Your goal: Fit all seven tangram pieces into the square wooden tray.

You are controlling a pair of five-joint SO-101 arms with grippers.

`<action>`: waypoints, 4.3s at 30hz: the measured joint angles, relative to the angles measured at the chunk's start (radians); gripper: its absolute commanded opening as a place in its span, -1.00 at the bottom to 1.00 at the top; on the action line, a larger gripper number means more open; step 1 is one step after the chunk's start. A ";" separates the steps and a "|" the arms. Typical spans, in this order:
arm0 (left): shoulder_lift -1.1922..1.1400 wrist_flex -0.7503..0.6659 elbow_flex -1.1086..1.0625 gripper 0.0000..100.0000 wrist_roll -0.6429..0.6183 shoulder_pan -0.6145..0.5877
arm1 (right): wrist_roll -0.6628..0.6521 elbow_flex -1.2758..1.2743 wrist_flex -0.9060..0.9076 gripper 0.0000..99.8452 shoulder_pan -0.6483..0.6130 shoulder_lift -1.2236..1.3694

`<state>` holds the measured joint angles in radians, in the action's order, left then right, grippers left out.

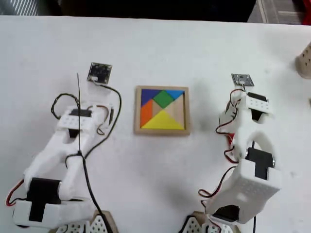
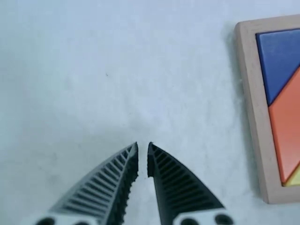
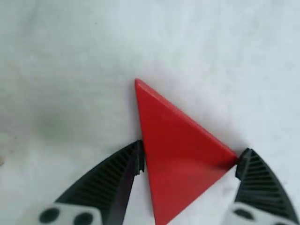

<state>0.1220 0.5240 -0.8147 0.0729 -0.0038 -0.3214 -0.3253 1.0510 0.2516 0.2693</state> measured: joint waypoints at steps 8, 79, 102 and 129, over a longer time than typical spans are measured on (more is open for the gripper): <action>0.000 0.000 0.000 -0.88 0.000 0.000 | -0.003 0.011 0.003 -0.93 0.006 0.006; 0.000 0.000 0.000 -0.88 0.000 0.000 | 0.161 0.730 0.499 -0.43 0.077 0.157; 0.000 0.000 0.000 -0.88 0.000 0.000 | 0.051 1.083 0.575 -0.44 0.041 0.586; 0.000 0.000 0.000 -0.88 0.000 0.000 | -0.012 1.138 0.608 -0.44 -0.072 0.672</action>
<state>0.1220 0.5240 -0.8147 0.0729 -0.0038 -0.3337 0.8132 1.6586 0.1795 0.9413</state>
